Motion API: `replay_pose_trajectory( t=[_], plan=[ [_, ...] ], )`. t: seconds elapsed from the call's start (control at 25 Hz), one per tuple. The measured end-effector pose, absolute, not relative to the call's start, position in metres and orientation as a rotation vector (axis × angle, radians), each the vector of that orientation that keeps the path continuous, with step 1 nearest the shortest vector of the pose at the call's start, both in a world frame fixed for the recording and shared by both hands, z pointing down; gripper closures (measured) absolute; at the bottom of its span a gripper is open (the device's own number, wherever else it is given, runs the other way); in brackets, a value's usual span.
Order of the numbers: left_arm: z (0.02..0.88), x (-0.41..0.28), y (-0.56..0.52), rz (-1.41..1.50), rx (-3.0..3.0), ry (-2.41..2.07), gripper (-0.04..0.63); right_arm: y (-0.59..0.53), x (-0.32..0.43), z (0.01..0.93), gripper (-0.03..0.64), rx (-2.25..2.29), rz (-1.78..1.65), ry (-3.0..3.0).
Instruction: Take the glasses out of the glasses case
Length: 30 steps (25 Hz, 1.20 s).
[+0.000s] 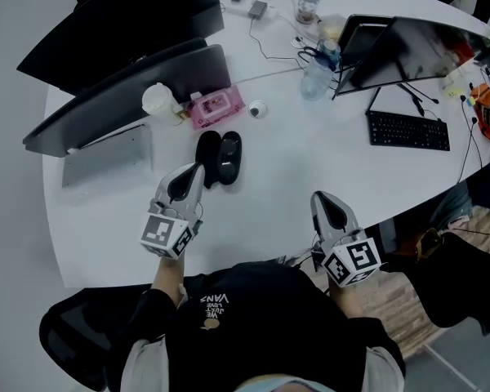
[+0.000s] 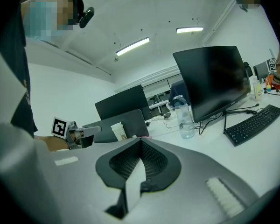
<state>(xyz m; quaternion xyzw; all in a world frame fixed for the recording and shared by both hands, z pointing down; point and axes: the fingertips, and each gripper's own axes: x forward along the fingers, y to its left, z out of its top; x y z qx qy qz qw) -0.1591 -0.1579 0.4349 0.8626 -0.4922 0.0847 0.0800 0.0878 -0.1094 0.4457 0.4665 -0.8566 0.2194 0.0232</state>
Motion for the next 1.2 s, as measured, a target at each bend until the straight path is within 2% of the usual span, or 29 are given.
replay_pose_trajectory(
  t=[1.2],
  plan=[
    [0.561,-0.154,-0.213,0.488,2.372,-1.359,0.594,-0.115,0.094,0.477,0.618,1.513,0.739,-2.516]
  ],
)
